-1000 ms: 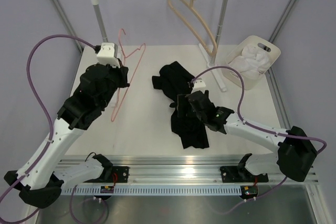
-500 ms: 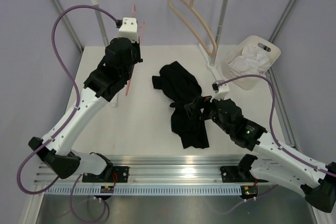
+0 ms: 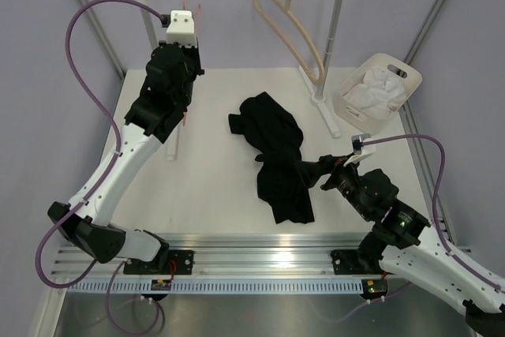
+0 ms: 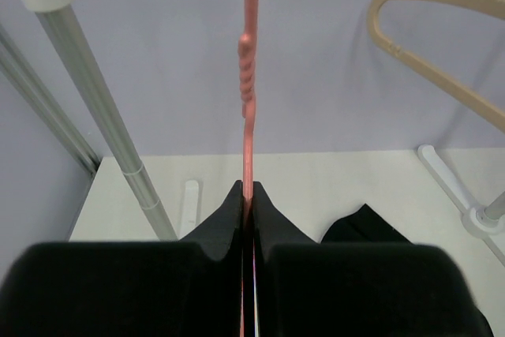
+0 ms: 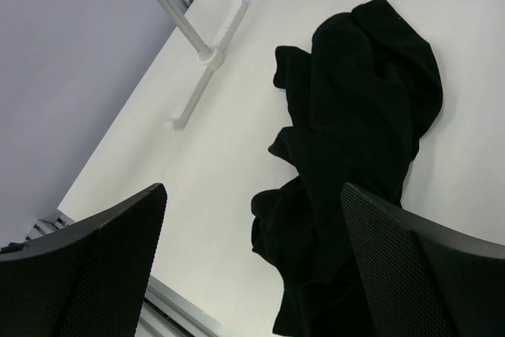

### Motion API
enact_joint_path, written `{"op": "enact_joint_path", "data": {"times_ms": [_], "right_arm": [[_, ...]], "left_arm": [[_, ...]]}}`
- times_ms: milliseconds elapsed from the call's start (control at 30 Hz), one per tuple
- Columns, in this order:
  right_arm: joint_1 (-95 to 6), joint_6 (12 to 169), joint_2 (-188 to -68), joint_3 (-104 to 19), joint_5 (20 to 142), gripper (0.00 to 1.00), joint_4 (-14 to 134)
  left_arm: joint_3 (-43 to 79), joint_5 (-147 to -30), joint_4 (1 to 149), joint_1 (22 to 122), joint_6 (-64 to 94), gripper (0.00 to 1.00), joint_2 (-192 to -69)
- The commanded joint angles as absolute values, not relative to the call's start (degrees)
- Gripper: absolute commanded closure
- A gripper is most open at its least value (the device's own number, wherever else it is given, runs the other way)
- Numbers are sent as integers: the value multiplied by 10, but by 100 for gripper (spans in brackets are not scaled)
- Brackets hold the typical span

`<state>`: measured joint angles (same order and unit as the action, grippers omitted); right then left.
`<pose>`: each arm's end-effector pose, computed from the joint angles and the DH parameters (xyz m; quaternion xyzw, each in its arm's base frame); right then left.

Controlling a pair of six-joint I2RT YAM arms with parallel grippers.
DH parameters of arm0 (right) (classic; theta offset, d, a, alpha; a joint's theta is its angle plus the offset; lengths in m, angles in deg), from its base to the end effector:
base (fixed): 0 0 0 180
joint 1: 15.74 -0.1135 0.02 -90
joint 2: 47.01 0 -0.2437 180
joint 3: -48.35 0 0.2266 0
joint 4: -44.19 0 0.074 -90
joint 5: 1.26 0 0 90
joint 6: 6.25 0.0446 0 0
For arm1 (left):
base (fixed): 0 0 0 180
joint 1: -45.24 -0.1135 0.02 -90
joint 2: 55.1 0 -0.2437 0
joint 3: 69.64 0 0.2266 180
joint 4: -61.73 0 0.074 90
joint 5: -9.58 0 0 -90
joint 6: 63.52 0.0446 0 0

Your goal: Remove the t-shirt from the hanger

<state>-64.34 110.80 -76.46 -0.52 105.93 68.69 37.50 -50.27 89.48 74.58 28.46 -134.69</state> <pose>0.1009 0.0945 0.2983 -0.0373 0.7355 0.3223 0.5949 0.2633 -0.1223 0.4576 0.0079 0.7081 0.0178 0.7058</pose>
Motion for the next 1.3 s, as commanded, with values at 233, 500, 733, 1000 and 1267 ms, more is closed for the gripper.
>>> {"op": "enact_joint_path", "data": {"times_ms": [233,500,733,1000,1267], "right_arm": [[-645,1113,-762,7,1077,1,668],[-645,1115,-720,14,1078,0,682],[-645,1113,-708,22,1075,1,671],[-645,1113,-706,29,1058,0,665],[-645,1111,-702,28,1058,0,667]], "left_arm": [[424,-524,824,730,340,100,-1373],[451,-587,833,692,321,100,-1403],[516,-635,877,672,315,100,-1450],[525,-617,875,661,317,100,-1483],[523,-624,887,651,306,100,-1498]]}}
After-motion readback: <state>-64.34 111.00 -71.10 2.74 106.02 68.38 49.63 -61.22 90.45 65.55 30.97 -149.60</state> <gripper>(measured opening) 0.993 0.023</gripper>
